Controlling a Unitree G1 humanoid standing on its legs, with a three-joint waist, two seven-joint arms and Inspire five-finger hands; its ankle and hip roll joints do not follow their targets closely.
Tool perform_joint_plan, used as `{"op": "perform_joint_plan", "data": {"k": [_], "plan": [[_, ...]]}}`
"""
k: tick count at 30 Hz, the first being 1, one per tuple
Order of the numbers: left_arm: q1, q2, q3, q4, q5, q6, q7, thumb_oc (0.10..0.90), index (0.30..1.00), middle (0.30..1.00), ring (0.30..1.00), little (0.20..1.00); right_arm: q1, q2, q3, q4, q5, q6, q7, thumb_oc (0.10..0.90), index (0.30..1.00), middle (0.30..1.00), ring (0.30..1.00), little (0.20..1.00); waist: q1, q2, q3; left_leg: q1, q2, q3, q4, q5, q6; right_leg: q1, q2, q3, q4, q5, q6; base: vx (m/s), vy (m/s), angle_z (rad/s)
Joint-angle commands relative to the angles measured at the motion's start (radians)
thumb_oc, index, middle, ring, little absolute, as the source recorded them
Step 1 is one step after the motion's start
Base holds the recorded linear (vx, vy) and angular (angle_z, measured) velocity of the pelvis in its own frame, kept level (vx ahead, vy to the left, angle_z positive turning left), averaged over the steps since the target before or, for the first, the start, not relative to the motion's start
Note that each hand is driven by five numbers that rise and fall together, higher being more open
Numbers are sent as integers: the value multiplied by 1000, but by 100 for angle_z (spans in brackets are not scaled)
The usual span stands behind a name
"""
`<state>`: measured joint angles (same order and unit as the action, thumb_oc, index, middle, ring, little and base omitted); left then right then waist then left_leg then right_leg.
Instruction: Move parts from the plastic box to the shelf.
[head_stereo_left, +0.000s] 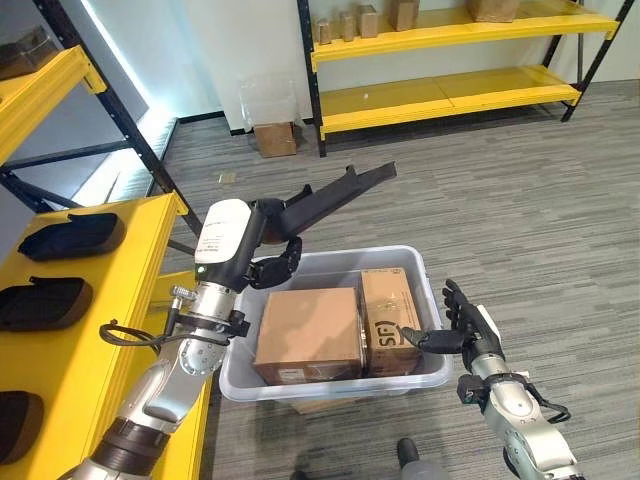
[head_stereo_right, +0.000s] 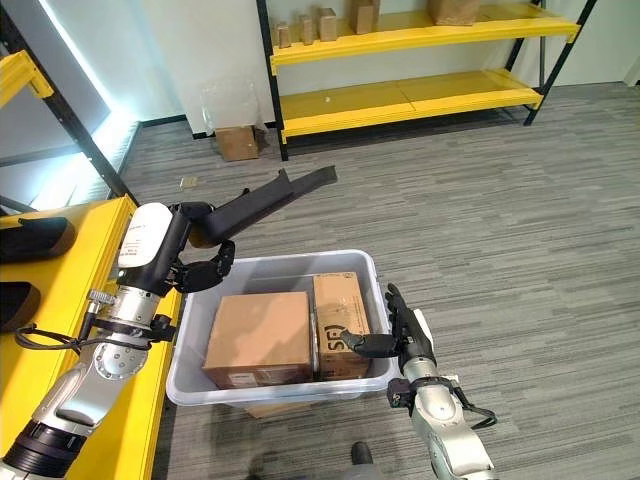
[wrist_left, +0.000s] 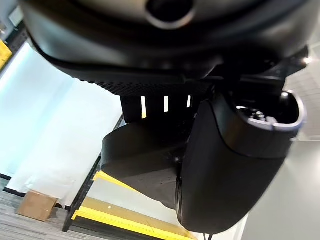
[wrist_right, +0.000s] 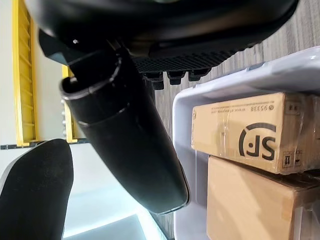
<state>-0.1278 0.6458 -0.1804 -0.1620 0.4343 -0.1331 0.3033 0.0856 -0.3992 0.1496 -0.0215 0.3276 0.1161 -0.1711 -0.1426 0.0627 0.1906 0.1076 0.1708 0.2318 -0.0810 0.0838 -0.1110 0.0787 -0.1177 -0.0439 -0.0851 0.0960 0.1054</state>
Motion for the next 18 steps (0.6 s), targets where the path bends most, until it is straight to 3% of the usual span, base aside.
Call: {"op": "perform_joint_plan", "data": {"k": [1,8,18], "plan": [[-120,48,128,-71,-43,-67,127,400,300,300,300,300,-116,-36,-23,-79,16,-148,26,900,1000,1000,1000,1000,0,-22,-45,-33,22,-50,-5,-26,6,5,-42,-82,167,-164,3,-83,5,15],[-79,60,170,-73,-28,-73,161,400,300,300,300,300,-127,-37,-4,-80,19,-164,53,900,1000,1000,1000,1000,40,-17,-40,-54,8,-95,0,-23,10,5,-46,-105,188,-182,-3,-53,-15,18],[-73,71,184,-54,-18,-91,176,400,300,300,300,300,-139,-26,-16,-55,78,-183,12,900,1000,1000,1000,1000,76,-7,-34,-101,-25,-196,1,-4,16,8,-17,-94,234,-223,-29,-43,-17,26]]}}
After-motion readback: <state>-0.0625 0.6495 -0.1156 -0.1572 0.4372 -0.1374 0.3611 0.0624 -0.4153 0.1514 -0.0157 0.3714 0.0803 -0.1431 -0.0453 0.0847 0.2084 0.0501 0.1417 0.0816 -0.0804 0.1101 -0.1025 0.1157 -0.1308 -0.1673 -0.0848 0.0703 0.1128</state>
